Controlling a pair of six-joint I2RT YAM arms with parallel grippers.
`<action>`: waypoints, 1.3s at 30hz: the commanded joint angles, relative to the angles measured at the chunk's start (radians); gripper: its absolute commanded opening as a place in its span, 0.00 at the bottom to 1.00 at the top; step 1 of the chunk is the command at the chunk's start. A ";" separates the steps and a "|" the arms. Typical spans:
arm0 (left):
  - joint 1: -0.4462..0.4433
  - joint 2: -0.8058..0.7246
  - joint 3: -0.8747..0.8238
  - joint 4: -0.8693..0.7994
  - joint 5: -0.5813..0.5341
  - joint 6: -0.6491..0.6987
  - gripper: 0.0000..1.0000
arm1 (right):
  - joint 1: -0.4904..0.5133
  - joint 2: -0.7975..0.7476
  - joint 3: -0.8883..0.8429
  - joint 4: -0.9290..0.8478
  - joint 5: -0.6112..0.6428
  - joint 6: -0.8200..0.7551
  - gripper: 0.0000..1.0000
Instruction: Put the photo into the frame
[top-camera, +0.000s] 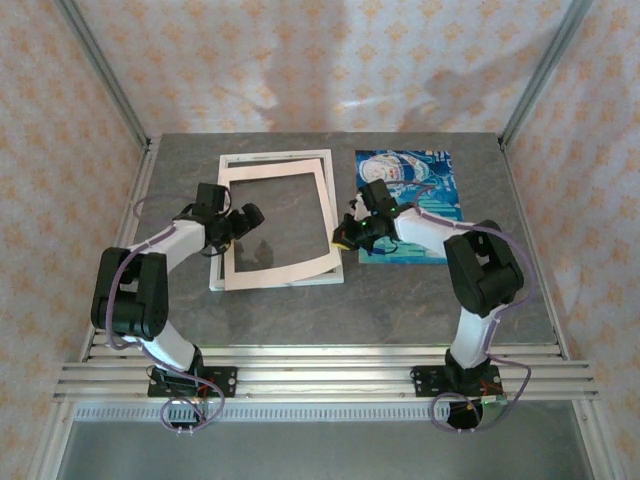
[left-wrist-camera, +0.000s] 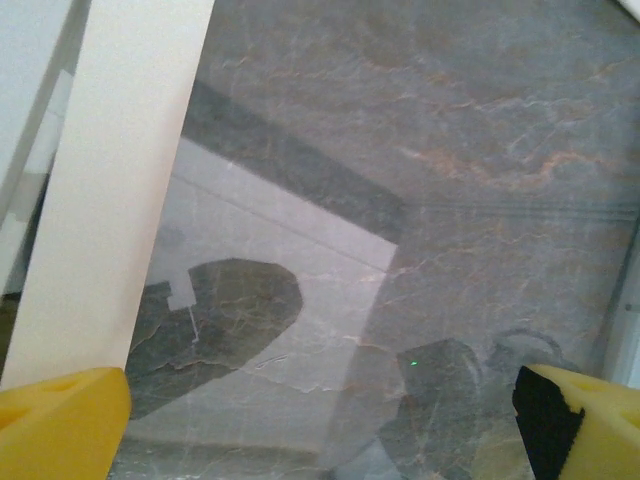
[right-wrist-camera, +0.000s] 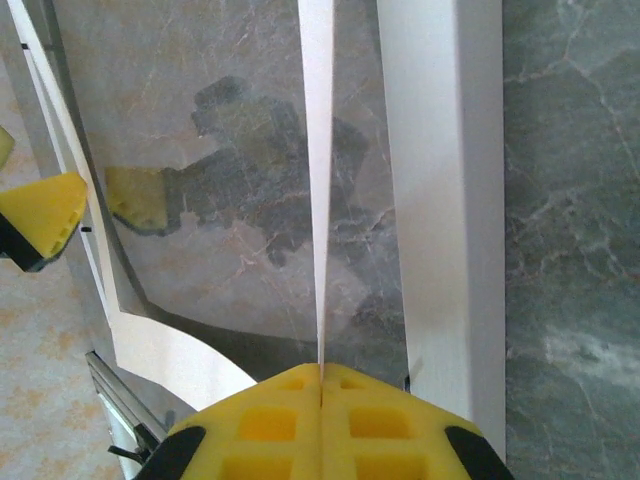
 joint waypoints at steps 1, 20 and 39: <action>0.004 -0.066 0.075 -0.076 -0.064 0.067 1.00 | 0.003 -0.093 -0.022 0.001 0.054 0.020 0.00; 0.214 -0.143 -0.084 0.087 0.001 -0.082 1.00 | 0.053 -0.084 0.009 0.085 0.144 0.081 0.00; 0.297 -0.166 -0.115 0.134 0.014 -0.118 1.00 | 0.080 -0.012 0.098 -0.004 0.116 0.013 0.00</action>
